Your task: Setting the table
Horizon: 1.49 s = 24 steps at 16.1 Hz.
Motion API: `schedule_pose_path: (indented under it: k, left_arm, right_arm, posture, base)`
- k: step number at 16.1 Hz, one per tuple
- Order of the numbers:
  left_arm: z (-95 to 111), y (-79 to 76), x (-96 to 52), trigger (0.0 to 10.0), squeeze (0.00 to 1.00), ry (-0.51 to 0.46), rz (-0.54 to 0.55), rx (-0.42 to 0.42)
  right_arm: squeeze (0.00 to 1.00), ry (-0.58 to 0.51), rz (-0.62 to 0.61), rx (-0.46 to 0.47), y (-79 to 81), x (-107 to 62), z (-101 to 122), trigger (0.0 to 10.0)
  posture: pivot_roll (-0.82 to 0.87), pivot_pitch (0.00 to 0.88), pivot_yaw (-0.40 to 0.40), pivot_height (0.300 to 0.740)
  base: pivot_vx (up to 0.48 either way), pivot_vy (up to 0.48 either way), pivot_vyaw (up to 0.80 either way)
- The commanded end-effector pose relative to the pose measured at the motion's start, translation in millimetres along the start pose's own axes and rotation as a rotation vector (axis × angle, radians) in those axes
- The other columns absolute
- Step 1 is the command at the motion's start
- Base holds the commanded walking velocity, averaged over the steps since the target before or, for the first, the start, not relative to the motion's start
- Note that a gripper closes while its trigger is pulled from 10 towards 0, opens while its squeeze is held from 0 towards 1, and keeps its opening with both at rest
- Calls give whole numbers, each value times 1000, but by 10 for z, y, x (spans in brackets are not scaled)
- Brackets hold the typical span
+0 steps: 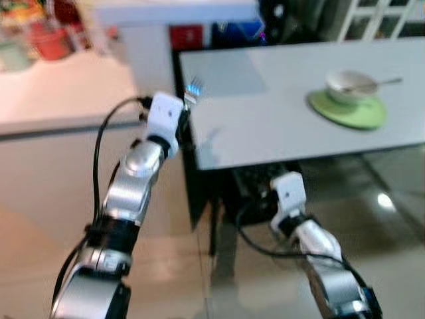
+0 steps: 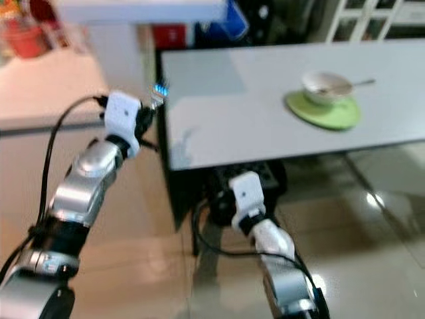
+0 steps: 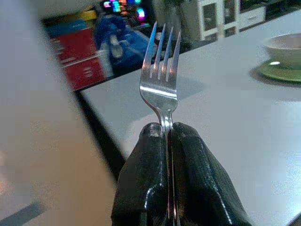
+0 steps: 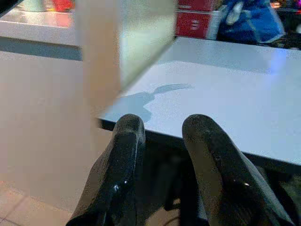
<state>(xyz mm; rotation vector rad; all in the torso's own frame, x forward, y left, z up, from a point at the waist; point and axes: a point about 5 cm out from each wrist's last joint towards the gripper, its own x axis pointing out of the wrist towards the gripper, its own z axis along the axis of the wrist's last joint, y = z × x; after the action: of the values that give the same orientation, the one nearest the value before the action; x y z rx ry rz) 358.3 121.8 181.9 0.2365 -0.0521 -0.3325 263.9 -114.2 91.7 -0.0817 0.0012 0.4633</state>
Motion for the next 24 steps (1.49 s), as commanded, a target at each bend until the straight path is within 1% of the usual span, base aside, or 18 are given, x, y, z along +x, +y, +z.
schedule_pose_path:
  k: [1,13,15,20,21,22,23,24]
  left_arm:
    - [81,-94,35,10000,0,-25,-39,10]
    - [107,-117,52,10000,0,-29,-55,28]
    - [124,-93,54,10000,0,-36,-25,2]
    - [125,-81,59,10000,0,-36,-19,4]
    - [76,-34,27,10000,0,-36,3,-13]
    - [-28,24,-91,10000,0,-37,19,-68]
    - [-68,35,-199,10000,0,-43,16,-83]
    - [-80,84,-242,10000,0,-48,22,-103]
  right_arm:
    - [0,-6,-26,-10,-78,-46,5,10000]
    - [0,-7,-29,-7,-94,-29,16,10000]
    - [0,0,-32,-15,-97,-9,18,10000]
    - [0,-3,-38,-11,-101,-2,23,10000]
    - [0,-6,-69,-25,-127,-46,-32,10000]
    - [0,11,-112,-47,-150,-172,-172,10000]
    - [0,16,-117,-45,-127,-244,-206,10000]
    - [0,23,-124,-45,-133,-274,-226,10000]
  posture:
    - [68,0,48,740]
    - [69,0,51,740]
    - [69,0,50,740]
    - [69,0,48,740]
    - [63,0,60,740]
    - [61,0,64,740]
    - [60,0,64,740]
    - [62,0,64,740]
  base:
    - [371,-304,0]
    - [446,0,0]
    - [0,0,0]
    - [0,0,0]
    - [0,0,0]
    - [0,0,0]
    - [0,0,0]
    - [0,0,0]
